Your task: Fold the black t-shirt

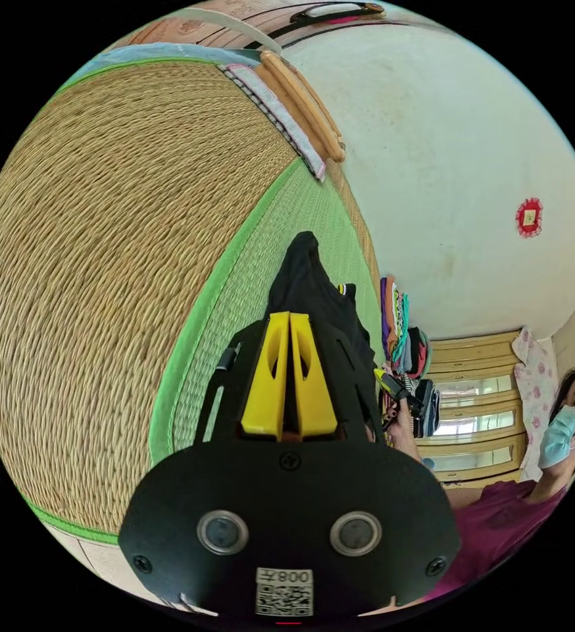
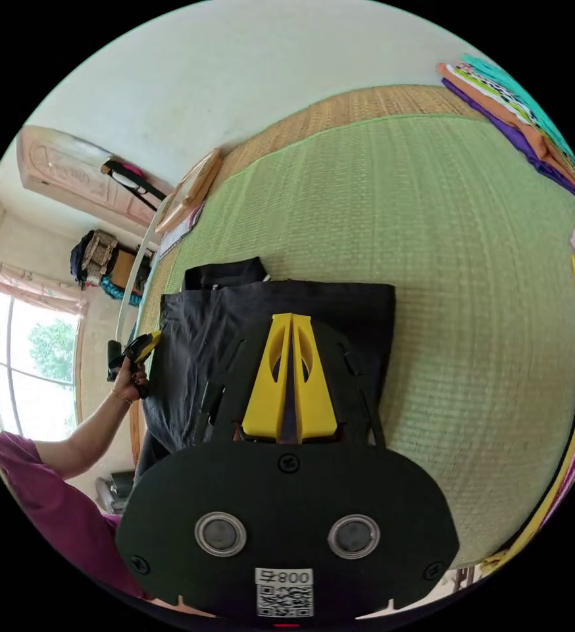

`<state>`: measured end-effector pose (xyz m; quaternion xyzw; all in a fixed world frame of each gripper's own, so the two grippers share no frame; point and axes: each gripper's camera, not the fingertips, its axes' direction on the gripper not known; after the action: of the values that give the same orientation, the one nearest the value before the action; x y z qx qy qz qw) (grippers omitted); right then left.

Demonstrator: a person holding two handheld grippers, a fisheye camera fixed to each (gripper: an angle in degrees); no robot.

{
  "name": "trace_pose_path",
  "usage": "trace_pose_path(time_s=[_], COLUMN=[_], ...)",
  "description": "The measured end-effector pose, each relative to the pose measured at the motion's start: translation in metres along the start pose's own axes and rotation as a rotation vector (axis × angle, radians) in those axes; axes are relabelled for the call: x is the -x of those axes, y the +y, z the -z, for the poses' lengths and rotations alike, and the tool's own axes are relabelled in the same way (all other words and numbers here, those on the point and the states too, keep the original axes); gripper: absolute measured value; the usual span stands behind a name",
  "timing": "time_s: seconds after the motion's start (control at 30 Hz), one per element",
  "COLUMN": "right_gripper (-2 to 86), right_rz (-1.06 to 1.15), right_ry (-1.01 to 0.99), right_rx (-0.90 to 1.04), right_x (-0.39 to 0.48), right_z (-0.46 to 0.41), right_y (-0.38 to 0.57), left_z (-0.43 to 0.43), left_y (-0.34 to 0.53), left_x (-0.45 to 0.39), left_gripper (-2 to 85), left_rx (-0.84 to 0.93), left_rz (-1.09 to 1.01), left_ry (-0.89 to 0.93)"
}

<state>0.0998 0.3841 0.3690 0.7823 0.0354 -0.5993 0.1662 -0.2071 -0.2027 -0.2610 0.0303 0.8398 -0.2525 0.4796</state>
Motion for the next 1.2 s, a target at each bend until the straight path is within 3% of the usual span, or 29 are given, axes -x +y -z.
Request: trace_pose_path(time_s=[0.2,0.4,0.53,0.67,0.87,1.03,1.2], right_gripper=[0.0,0.0,0.0,0.0,0.2,1.0,5.4], right_rz=[-0.111,0.056,0.153,0.121,0.074,0.037,-0.087], right_ry=[-0.083,-0.115,-0.120,-0.048,-0.079,-0.142,-0.167], right_rx=[0.010,0.056,0.151,0.288,0.185,0.099,0.023], right_x=[-0.035,0.018,0.050,0.043,0.032,0.014,-0.031], right_z=[0.004,0.027,0.031,0.019,0.061,0.102,0.139], right_y=[-0.001,0.028,0.079,0.136,0.165,0.195,0.250], left_z=[0.018,0.056,0.088,0.112,0.170,0.182,0.178], left_y=[0.008,0.043,0.094,0.130,0.159,0.174,0.183], left_x=[-0.020,-0.051,-0.067,-0.049,-0.047,-0.040,-0.026], left_gripper=[0.1,0.1,0.1,0.4,2.8,7.5,5.3], left_rx=[0.008,0.050,0.131,0.178,0.081,0.121,0.133], left_rz=[-0.008,-0.083,-0.153,-0.093,-0.054,-0.046,0.005], left_ry=[-0.053,0.026,-0.069,-0.195,-0.075,-0.091,0.005])
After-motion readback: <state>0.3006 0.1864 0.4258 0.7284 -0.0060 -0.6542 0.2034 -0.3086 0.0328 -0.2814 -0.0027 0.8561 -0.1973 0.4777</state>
